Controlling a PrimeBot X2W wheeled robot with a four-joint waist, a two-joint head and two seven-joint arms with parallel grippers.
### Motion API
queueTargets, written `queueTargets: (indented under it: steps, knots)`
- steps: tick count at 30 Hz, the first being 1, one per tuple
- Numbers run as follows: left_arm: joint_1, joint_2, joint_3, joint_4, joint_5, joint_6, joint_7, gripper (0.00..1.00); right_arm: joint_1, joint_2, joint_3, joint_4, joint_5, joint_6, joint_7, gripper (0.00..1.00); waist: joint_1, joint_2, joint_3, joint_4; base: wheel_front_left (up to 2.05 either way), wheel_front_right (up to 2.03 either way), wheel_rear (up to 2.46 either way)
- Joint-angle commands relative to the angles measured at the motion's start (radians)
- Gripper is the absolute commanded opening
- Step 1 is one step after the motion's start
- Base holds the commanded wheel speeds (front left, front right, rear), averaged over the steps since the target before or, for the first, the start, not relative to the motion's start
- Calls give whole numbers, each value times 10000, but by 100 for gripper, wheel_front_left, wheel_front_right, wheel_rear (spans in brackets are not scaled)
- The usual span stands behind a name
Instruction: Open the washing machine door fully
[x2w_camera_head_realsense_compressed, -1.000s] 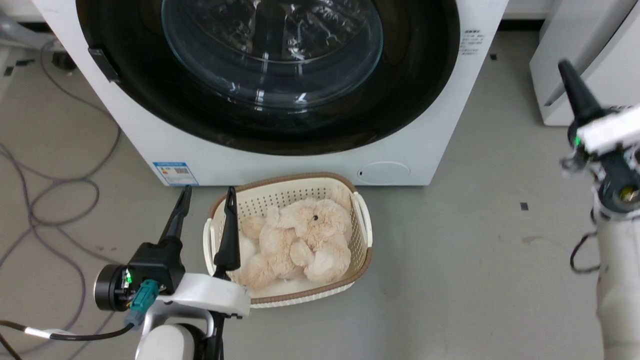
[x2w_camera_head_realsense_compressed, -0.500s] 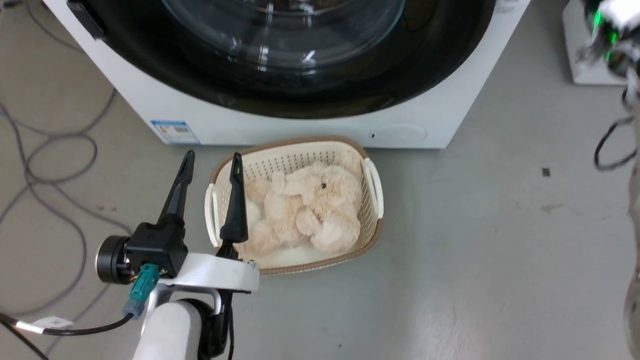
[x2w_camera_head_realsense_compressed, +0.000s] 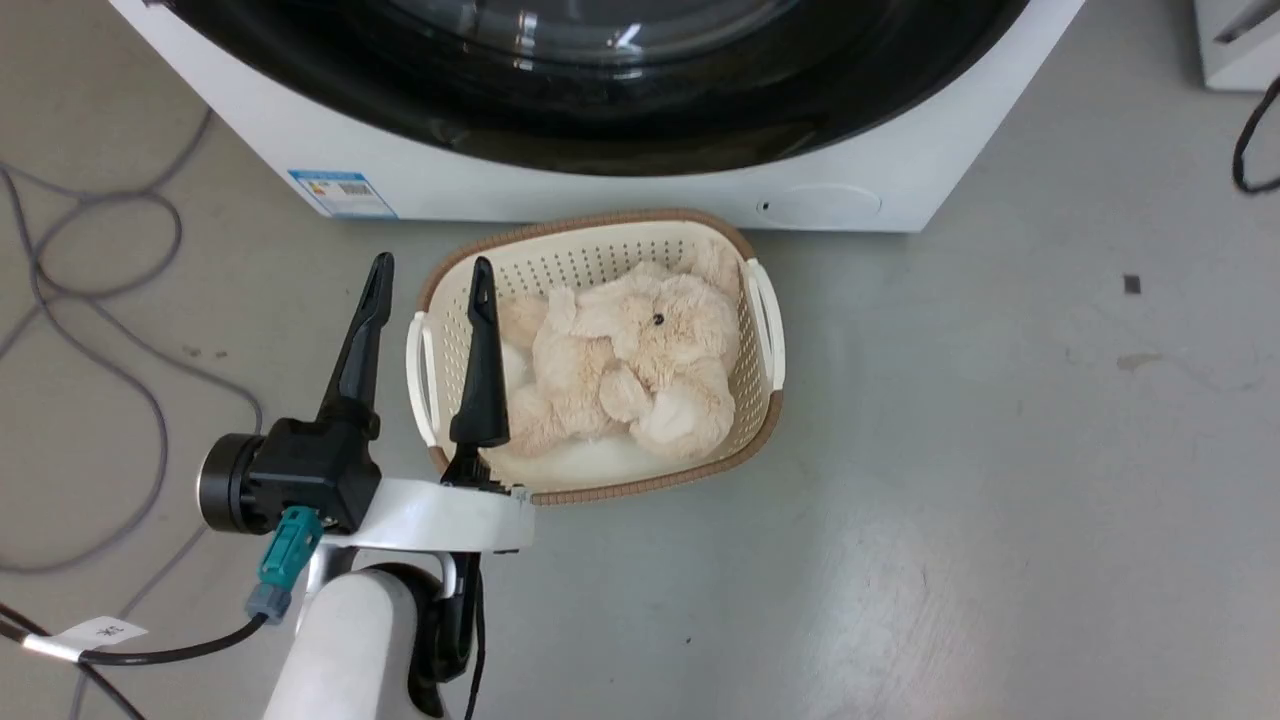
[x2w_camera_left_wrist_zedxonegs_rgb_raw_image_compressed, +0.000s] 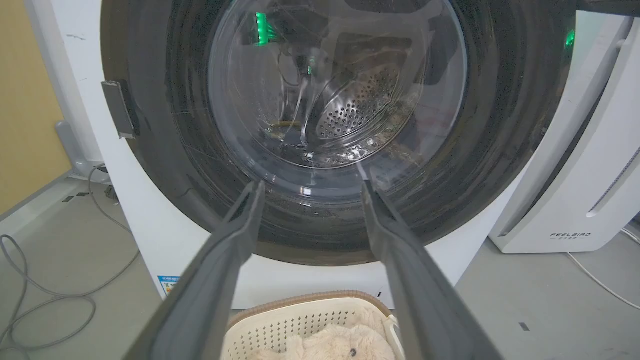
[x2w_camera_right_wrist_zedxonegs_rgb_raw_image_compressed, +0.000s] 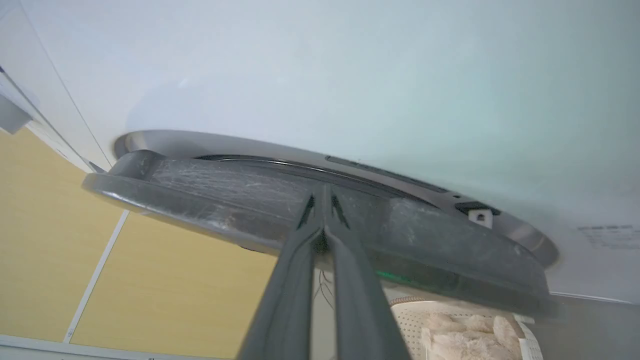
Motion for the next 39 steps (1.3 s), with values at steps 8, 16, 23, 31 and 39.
queueTargets:
  steps: [8, 16, 23, 31, 39]
  knots:
    - [-480, 12, -238, -59, -130, 164, -269, 100, -1496, -141, 651, 1165, 629, 9, 1335, 0, -1, 0, 525, 63, 0, 0, 0]
    - [-559, 12, -410, 152, -256, 178, -436, 100, -1902, -313, 1057, 1734, 1355, 10, 2699, 0, -1, 0, 426, 161, 0, 0, 0]
    - [-372, 12, -467, 407, -249, 129, -481, 100, -1339, -312, 1188, 1776, 1701, 10, 3566, 0, -1, 0, -85, 177, 0, 0, 0]
    - [245, 12, -446, 890, -158, -106, -481, 100, 106, -192, 1364, 1336, 1889, 10, 4373, 0, -1, 0, -1123, 220, 0, 0, 0]
    - [1105, 12, -294, 1375, -41, -428, -481, 100, 2047, 303, 1430, 358, 2354, 10, 5109, 0, -1, 0, -2259, 291, 0, 0, 0]
